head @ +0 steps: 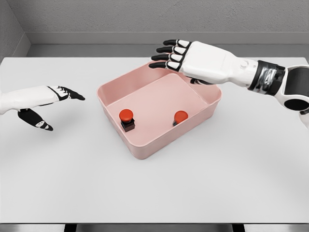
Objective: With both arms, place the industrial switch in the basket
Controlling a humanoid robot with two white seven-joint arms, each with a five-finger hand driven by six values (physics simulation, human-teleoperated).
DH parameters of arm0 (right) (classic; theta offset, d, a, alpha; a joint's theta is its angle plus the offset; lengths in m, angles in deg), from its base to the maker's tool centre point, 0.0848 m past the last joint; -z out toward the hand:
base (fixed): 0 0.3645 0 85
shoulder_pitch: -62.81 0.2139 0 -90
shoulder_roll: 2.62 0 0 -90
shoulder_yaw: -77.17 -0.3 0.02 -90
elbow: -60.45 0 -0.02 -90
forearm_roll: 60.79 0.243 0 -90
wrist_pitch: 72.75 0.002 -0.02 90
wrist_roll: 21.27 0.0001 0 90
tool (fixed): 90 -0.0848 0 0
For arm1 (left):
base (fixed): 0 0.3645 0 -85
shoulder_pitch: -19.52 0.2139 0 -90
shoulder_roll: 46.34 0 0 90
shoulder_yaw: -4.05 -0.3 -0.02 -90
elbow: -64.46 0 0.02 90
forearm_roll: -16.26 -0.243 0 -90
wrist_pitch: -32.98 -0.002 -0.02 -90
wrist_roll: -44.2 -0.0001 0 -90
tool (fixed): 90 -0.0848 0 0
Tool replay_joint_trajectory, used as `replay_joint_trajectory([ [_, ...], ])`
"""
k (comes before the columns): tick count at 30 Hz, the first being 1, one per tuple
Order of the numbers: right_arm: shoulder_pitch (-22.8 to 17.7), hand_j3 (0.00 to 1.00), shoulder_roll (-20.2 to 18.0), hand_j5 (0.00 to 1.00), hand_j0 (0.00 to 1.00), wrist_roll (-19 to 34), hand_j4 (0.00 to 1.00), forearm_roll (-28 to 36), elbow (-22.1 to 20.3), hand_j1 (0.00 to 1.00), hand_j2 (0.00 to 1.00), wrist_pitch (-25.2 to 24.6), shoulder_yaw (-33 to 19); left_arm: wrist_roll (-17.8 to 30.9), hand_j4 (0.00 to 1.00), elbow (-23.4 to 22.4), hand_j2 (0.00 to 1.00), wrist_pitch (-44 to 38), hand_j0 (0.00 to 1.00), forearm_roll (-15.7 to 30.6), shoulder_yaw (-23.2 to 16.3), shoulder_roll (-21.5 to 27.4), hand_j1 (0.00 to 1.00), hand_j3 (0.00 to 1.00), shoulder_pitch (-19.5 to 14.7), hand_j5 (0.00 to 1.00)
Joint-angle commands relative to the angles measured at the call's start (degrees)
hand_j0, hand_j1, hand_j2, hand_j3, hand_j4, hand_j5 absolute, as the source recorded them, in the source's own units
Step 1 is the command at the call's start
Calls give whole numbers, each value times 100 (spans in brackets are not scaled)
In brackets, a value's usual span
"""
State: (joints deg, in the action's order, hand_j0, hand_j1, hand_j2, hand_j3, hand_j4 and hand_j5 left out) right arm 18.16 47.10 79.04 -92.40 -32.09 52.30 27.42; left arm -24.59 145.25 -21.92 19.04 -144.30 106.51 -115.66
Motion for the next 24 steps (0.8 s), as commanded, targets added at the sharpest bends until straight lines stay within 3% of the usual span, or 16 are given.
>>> replay_joint_trajectory([
  [1, -9, 100, -50, 100, 100, -4, 100, 32, 105, 100, 100, -5, -26, -2, 100, -2, 100, -10, 100, 47, -1, -1, 100, 100, 0, 100],
  [5, -79, 100, -120, 100, 100, 40, 100, 32, 552, 100, 100, -5, -167, -2, 100, -2, 100, -10, 100, 47, 8, 8, 100, 100, 0, 100],
  [9, -351, 100, -313, 100, 100, 14, 100, 41, 1001, 100, 100, -5, -659, -2, 100, -2, 100, -10, 100, 38, 8, 34, 100, 100, 0, 100],
  [11, -474, 100, -542, 100, 100, -4, 100, 41, 1080, 100, 100, -5, -773, -2, 100, -2, 100, -10, 100, 38, 8, 52, 100, 100, 0, 100],
  [18, -1098, 100, -815, 100, 100, 32, 100, 32, 1379, 100, 100, -5, -1151, -2, 100, -160, 100, -10, 100, 38, -1, -19, 100, 100, 9, 100],
  [24, -1107, 100, -823, 100, 100, 40, 100, 32, 1484, 100, 100, -5, -1151, -2, 100, -160, 100, -10, 100, 47, 8, -10, 100, 100, 79, 100],
])
